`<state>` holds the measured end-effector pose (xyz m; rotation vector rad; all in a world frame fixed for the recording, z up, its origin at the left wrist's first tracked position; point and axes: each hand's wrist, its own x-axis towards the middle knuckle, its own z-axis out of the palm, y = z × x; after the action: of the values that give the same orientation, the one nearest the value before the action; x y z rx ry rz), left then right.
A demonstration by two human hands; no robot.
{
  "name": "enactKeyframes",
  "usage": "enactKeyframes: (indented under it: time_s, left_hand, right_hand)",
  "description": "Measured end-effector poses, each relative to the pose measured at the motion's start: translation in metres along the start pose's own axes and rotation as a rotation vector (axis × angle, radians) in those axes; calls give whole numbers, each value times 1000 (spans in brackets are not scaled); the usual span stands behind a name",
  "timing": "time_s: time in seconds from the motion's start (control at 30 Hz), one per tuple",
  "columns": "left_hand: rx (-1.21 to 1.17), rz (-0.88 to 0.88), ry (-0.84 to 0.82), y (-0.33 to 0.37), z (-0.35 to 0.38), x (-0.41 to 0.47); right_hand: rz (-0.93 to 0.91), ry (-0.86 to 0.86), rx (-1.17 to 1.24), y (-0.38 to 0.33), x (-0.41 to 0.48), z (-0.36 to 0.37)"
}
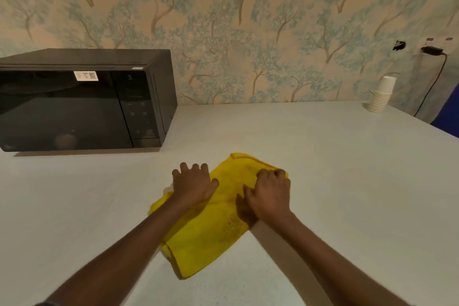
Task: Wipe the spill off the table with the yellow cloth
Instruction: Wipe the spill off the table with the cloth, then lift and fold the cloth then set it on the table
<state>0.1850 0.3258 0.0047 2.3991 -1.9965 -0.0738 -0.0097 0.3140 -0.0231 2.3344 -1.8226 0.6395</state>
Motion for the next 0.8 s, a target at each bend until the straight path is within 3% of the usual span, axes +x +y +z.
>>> enactKeyframes:
  time_s: [0.1,0.23,0.4,0.53,0.8]
  left_hand:
    - [-88,-48,-108,-4,4,17]
    - [-120,-51,-193,-6,3,27]
    - [-188,-3,-333,-6,-2,35]
    - [-263,-21,-366,-7,-8,30]
    - [-1081,-143,-306,-17,-26,26]
  right_hand:
    - [210,-137,-107,2,-34,-12]
    - [293,-247,-77,1,-49,-10]
    - [372,-318,217,-8,-39,-14]
    - [450,-229,501,-17,-37,-14]
    - [639,-42,1026,-15,-22,-31]
